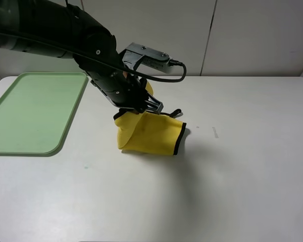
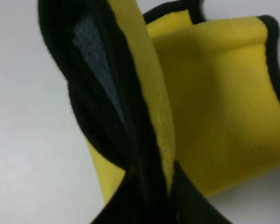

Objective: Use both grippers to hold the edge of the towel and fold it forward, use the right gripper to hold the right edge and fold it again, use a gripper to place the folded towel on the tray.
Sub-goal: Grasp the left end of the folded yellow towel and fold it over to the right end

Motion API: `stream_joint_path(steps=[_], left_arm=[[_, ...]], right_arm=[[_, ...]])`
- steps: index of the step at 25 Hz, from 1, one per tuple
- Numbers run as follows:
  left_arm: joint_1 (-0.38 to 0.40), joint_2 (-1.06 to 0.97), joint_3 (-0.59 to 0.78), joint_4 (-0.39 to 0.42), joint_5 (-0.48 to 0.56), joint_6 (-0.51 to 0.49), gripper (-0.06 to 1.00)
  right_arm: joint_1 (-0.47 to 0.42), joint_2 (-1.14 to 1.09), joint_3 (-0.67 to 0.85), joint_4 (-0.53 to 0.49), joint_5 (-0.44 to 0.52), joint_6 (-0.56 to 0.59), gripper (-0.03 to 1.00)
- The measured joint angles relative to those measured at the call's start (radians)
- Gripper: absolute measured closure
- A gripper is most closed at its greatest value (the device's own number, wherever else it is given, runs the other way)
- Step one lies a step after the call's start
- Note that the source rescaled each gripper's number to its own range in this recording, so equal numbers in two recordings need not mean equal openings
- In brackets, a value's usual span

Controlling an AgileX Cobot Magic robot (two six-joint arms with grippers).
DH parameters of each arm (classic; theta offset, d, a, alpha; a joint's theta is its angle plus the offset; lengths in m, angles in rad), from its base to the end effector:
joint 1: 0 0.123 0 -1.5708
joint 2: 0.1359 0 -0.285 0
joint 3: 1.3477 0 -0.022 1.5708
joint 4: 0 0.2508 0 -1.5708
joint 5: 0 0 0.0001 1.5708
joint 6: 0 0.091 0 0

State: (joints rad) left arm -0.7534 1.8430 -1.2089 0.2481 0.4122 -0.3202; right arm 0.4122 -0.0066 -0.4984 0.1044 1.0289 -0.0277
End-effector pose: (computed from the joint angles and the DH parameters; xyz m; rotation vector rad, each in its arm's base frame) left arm 0.2917 -0.2613 0.1994 0.7820 2.4019 -0.2201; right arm -0.0075 0.0056 0.2798 -0.4444 1.9731 0.3690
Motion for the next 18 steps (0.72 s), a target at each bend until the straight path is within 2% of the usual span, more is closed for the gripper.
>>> stream_joint_path(steps=[3, 10, 13, 18], left_arm=[[-0.001, 0.001, 0.000, -0.010, -0.015, 0.001, 0.89], [-0.001, 0.009, 0.000, -0.012, -0.028, 0.004, 0.89], [-0.001, 0.012, 0.000, -0.012, -0.034, 0.004, 0.89], [-0.001, 0.012, 0.000, -0.014, -0.058, 0.012, 0.89]], right_arm=[[-0.025, 0.000, 0.000, 0.001, 0.000, 0.000, -0.03], [-0.208, 0.000, 0.000, 0.002, 0.000, 0.000, -0.03], [-0.242, 0.000, 0.000, 0.002, 0.000, 0.000, -0.03], [-0.248, 0.000, 0.000, 0.002, 0.000, 0.000, -0.03]])
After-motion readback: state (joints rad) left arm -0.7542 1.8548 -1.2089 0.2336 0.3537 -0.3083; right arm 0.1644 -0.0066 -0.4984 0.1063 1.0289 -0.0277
